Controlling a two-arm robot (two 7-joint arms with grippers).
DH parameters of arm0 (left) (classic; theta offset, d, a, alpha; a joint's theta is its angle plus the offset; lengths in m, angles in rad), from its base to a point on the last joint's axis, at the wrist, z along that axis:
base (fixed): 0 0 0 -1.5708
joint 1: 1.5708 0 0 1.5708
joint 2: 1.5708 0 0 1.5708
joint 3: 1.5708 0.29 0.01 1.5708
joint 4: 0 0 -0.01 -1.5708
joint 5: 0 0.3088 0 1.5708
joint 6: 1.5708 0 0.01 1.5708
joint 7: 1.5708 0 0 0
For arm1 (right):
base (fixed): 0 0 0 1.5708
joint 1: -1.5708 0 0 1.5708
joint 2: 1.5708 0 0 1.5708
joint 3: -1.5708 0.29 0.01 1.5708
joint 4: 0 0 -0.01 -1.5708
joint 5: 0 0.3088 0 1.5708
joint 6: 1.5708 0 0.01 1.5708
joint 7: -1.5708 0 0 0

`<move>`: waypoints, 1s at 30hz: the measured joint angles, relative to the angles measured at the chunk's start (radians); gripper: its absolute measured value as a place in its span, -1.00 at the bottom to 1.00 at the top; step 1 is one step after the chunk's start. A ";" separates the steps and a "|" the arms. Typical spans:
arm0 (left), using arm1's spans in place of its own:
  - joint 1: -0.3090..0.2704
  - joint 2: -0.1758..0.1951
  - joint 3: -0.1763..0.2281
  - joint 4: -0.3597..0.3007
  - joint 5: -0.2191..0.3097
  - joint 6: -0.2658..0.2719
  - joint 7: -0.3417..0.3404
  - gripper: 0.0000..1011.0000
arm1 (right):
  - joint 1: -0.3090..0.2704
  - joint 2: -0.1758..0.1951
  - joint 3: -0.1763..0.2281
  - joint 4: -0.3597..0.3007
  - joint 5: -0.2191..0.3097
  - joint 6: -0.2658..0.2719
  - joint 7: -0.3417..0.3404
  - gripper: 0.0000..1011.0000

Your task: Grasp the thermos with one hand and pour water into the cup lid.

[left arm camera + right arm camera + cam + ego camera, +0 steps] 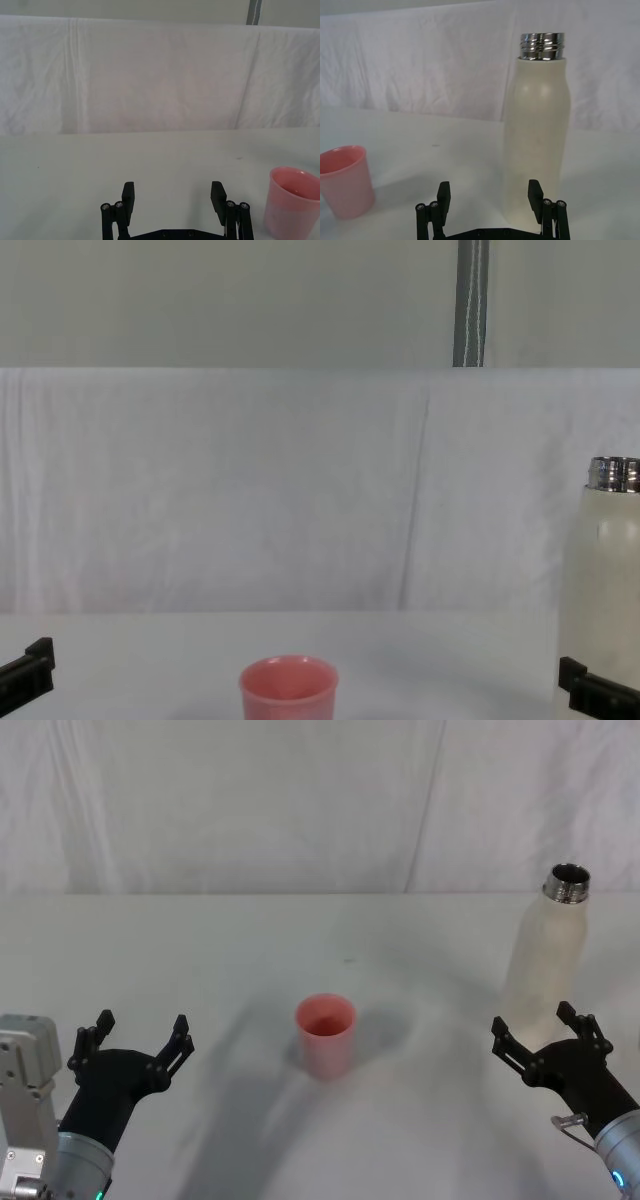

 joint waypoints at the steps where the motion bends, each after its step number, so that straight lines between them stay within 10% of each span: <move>1: 0.000 0.000 0.000 0.000 0.000 0.000 0.000 0.98 | -0.001 0.000 -0.002 0.000 0.001 0.000 0.001 0.98; 30: 0.000 0.000 0.000 0.000 0.000 0.000 0.000 0.98 | -0.002 0.005 -0.028 0.013 0.007 -0.003 0.009 0.98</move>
